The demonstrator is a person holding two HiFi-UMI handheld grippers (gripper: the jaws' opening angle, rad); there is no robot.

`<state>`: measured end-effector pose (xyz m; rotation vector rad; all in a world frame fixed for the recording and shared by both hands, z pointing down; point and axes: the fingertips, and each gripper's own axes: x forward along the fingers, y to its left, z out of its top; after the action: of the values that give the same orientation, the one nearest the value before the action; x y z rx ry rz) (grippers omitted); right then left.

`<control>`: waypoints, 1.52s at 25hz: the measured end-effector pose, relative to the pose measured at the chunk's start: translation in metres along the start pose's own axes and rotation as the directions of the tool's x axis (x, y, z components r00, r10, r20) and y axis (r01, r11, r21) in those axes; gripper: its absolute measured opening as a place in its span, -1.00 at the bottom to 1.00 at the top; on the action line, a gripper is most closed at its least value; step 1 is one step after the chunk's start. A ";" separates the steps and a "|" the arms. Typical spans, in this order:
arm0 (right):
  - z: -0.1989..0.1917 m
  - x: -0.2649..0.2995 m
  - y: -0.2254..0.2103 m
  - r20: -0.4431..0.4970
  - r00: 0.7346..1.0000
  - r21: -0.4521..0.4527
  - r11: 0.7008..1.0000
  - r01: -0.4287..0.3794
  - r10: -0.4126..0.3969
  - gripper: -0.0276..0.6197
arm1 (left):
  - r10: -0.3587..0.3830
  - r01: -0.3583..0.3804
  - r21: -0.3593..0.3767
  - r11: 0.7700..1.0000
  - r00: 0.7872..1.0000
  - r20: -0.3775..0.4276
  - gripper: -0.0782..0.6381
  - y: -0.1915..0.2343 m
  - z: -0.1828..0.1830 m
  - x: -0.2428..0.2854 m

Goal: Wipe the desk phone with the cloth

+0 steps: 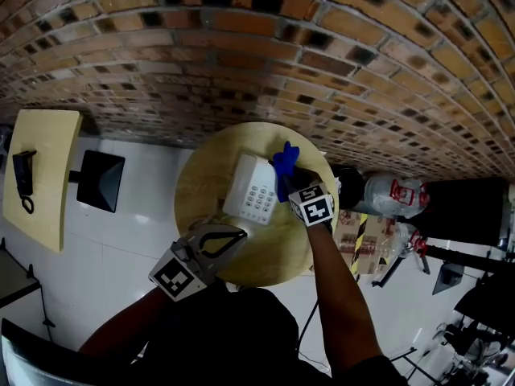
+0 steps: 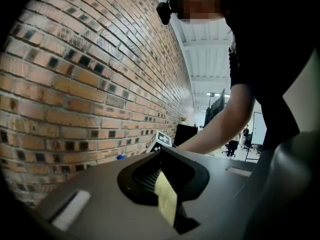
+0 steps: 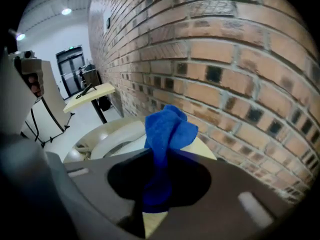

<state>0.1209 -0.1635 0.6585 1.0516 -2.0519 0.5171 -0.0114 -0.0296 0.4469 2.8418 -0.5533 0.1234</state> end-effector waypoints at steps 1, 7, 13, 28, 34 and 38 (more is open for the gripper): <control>0.011 0.009 0.003 -0.006 1.000 -0.033 0.999 -0.008 0.008 -0.67 | -0.002 0.002 0.007 1.000 1.000 -0.006 -0.77 0.001 -0.001 -0.002; -0.005 0.054 0.047 -0.163 0.984 -0.148 0.984 -0.096 0.071 -0.67 | 0.014 -0.014 0.020 1.000 1.000 -0.003 -0.77 0.012 -0.002 -0.013; -0.073 0.032 0.145 -0.263 0.947 -0.261 0.931 -0.255 0.185 -0.67 | 0.013 -0.013 -0.002 1.000 1.000 0.012 -0.77 0.018 -0.004 -0.020; 0.030 0.025 0.092 -0.008 0.991 -0.132 0.982 -0.133 0.133 -0.67 | 0.011 -0.011 0.006 1.000 1.000 0.007 -0.77 0.023 -0.003 -0.023; 0.068 0.072 0.067 -0.082 0.986 -0.160 0.975 -0.153 0.142 -0.67 | 0.053 -0.052 -0.020 0.998 0.998 0.021 -0.77 0.032 -0.005 -0.038; 0.049 0.072 0.109 -0.134 0.971 -0.185 0.958 -0.221 0.198 -0.67 | 0.081 -0.080 -0.023 0.997 0.996 0.024 -0.77 0.041 -0.007 -0.047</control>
<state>-0.0160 -0.1683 0.6825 0.6753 -2.0753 0.4557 -0.0709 -0.0479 0.4568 2.8042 -0.6705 0.0953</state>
